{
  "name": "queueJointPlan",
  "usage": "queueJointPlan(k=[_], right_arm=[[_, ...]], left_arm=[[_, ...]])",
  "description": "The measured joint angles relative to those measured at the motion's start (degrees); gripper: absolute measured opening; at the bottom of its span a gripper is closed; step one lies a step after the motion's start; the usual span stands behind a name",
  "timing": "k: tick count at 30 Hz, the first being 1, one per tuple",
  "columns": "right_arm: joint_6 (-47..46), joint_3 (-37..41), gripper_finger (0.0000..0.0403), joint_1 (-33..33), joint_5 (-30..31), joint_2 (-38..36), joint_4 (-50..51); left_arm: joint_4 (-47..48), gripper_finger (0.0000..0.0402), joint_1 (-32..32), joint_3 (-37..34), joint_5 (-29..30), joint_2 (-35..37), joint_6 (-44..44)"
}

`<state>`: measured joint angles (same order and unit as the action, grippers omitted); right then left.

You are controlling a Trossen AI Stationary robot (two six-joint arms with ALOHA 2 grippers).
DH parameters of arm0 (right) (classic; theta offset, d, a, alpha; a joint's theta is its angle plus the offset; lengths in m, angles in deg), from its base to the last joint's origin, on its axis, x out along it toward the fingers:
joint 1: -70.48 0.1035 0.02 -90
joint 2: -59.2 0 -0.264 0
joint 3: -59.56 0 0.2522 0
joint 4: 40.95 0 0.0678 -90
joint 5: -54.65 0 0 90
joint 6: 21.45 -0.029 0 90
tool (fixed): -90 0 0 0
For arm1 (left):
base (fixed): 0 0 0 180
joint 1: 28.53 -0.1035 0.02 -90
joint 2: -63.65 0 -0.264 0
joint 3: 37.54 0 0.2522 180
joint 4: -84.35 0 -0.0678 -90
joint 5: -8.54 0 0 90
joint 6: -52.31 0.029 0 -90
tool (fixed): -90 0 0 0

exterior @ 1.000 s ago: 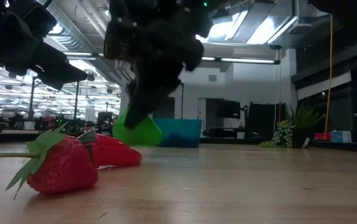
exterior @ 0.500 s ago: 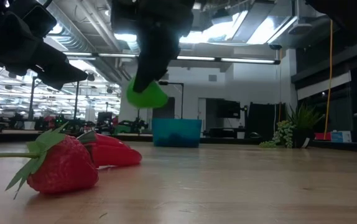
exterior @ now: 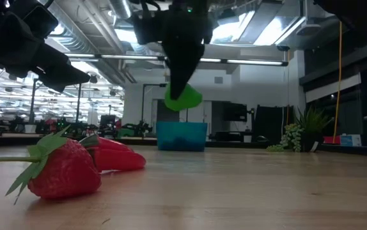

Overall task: Pick and placing Produce into tupperware
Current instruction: Put the pear into the blue bin

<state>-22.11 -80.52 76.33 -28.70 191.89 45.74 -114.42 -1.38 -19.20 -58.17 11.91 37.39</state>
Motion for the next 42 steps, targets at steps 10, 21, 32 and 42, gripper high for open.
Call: queueJointPlan(k=[10, 21, 32, 42], right_arm=[[-2.37, 0.00, 0.0218, -0.73, 7.19, 0.00, 6.99], [-5.58, 0.02, 0.0218, -3.24, 13.90, -0.59, 12.83], [-5.28, 0.04, 0.0217, -5.06, 15.37, -0.85, 10.97], [-3.34, 0.04, 0.0217, -8.06, 15.30, -0.84, 9.10]], left_arm=[[0.00, 0.0280, -0.01, 0.00, 0.01, 0.00, 0.02], [-0.02, 0.0280, -0.02, 0.00, 0.01, 0.00, 0.02], [-0.02, 0.0280, -0.02, 0.00, 0.01, 0.00, 0.04], [-0.02, 0.0280, -0.02, 0.00, 0.01, 0.00, 0.04]])
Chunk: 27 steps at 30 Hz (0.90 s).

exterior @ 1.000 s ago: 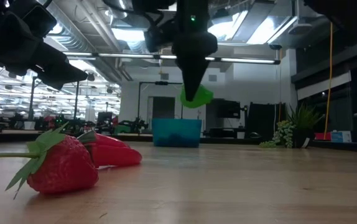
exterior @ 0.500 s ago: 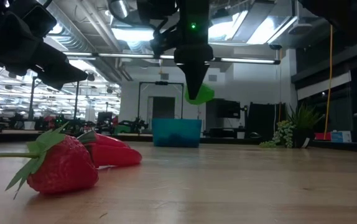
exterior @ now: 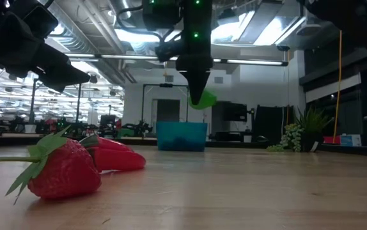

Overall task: Pick and placing Produce into tupperware
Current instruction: Put the pear into the blue bin

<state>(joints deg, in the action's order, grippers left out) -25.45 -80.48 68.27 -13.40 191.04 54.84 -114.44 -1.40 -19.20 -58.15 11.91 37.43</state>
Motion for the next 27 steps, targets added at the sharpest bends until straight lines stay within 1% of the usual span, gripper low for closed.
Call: queueJointPlan(k=[7, 13, 16, 19, 24, 27], right_arm=[[3.39, 0.00, 0.0217, -3.44, -0.84, -0.50, -4.49], [4.67, 0.02, 0.0217, -6.82, -2.52, -2.39, -5.53], [6.06, 0.02, 0.0217, -8.84, -4.78, -3.00, -5.61], [6.95, 0.02, 0.0217, -11.14, -5.62, -3.26, -5.78], [7.66, 0.02, 0.0217, -15.26, -13.02, -3.26, -6.49], [7.92, 0.02, 0.0217, -17.45, -15.18, -3.26, -6.79]], left_arm=[[0.00, 0.0280, 0.01, 0.00, 0.00, 0.02, 0.00], [0.38, 0.0280, 0.00, 0.02, 0.02, 0.01, 0.00], [0.55, 0.0280, 0.00, 0.02, 0.02, 0.00, 0.02], [0.61, 0.0280, 0.00, 0.02, 0.02, 0.02, 0.28], [0.68, 0.0280, 0.00, 0.02, 0.02, 0.02, 0.44], [0.68, 0.0280, 0.00, 0.02, 0.04, 0.00, 0.44]])
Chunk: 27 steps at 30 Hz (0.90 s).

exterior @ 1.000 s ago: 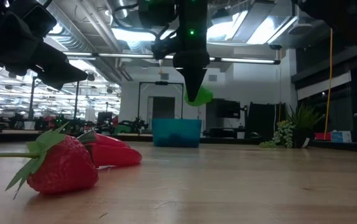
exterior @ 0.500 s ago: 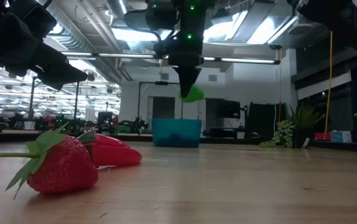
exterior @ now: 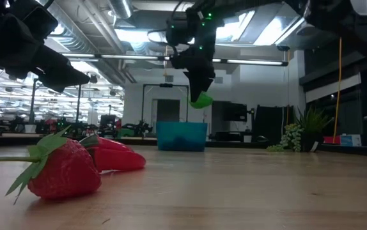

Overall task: Pick and placing Produce into tupperware
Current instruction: Put the pear into the blue bin

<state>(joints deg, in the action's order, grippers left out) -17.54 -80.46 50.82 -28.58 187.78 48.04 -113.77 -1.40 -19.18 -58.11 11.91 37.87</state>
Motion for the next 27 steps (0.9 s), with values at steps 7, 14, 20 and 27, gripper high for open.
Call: queueJointPlan(k=[7, 14, 20, 27], right_arm=[[2.82, 0.00, 0.0217, -4.00, -9.78, 0.00, -2.57], [5.62, 0.00, 0.0217, -6.43, -19.20, 0.02, -3.78], [8.05, 0.00, 0.0217, -8.02, -24.40, 0.04, -5.63], [9.63, 0.00, 0.0217, -10.30, -26.11, 0.07, -6.83]], left_arm=[[0.09, 0.0280, 0.00, 0.00, 2.43, 0.02, 0.02], [0.17, 0.0280, 0.00, 0.00, 3.10, 0.00, 0.02], [0.19, 0.0280, 0.00, 0.00, 3.12, 0.01, 0.02], [0.17, 0.0280, -0.34, 0.00, 3.41, 0.01, 0.04]])
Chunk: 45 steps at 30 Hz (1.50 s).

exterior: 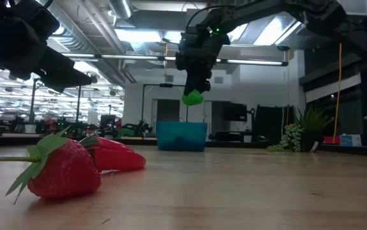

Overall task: Pick and placing Produce into tupperware
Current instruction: Put the pear into the blue bin

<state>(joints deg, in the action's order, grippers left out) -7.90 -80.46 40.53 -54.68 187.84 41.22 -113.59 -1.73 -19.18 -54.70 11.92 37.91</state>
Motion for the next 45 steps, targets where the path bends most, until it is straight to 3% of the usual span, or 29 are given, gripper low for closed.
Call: queueJointPlan(k=[4, 12, 23, 45], right_arm=[[0.47, 0.00, 0.0217, -1.53, -0.44, 0.00, -1.00], [0.90, 1.05, 0.0217, -4.32, -6.99, 0.69, -2.51], [1.79, 1.07, 0.0217, -5.55, -9.22, 1.11, -4.65], [3.51, 1.03, 0.0216, 0.42, -9.87, 9.48, -6.62]], left_arm=[[0.00, 0.0280, -1.44, 0.00, 0.28, -0.02, 0.00], [0.02, 0.0280, -3.65, 0.00, 0.28, -0.01, 0.00], [0.04, 0.0280, -4.85, 0.00, 0.24, -0.02, 0.00], [0.07, 0.0280, -4.85, 0.00, 0.20, -0.01, 0.00]])
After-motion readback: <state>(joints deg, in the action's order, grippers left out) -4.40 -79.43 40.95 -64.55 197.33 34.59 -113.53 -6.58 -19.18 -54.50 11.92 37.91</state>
